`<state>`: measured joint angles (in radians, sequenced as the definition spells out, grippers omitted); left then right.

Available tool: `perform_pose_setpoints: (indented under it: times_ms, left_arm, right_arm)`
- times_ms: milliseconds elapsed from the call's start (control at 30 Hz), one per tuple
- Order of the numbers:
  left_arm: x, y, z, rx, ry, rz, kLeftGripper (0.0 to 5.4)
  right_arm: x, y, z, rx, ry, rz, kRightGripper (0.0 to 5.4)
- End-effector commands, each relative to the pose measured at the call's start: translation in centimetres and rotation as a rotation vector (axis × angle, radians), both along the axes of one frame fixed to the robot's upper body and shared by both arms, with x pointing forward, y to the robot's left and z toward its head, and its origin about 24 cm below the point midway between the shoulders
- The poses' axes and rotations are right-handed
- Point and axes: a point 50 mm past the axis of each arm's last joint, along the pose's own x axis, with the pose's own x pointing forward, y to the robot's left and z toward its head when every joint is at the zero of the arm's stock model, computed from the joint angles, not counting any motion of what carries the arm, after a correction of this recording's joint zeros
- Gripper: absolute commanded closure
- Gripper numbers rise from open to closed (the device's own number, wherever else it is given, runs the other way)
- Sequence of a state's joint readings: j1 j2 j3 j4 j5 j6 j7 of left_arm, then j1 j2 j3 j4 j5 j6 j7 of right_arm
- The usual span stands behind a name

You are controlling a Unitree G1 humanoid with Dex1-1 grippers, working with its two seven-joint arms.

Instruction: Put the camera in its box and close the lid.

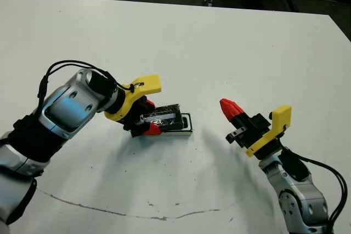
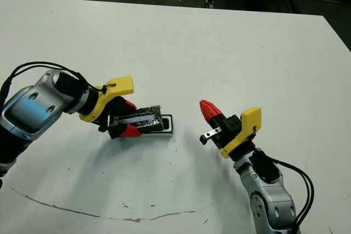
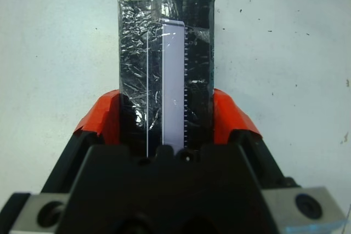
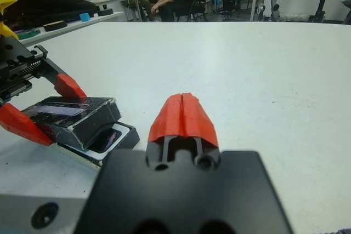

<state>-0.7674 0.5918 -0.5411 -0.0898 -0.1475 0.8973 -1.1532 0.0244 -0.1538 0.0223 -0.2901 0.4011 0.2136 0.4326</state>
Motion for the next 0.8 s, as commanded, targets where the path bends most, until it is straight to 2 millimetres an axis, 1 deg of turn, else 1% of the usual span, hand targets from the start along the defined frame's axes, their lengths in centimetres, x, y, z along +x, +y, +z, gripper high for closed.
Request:
perform_pose_setpoints:
  times_ms: [33, 533, 800]
  left_arm:
    - [-0.8, -1.9, -1.2, -0.078, 0.085, -0.085, 2.25]
    - [-0.6, -2.5, -1.8, -0.093, 0.094, -0.070, 2.25]
    - [-0.6, -2.9, -2.0, -0.095, 0.077, -0.102, 2.25]
  right_arm:
    - [-0.1, -0.3, -0.2, -0.015, 0.006, -0.007, 5.40]
    - [-0.1, -0.3, -0.3, -0.018, 0.003, -0.005, 5.40]
    - [-0.1, -0.4, -0.3, -0.017, 0.008, -0.011, 5.40]
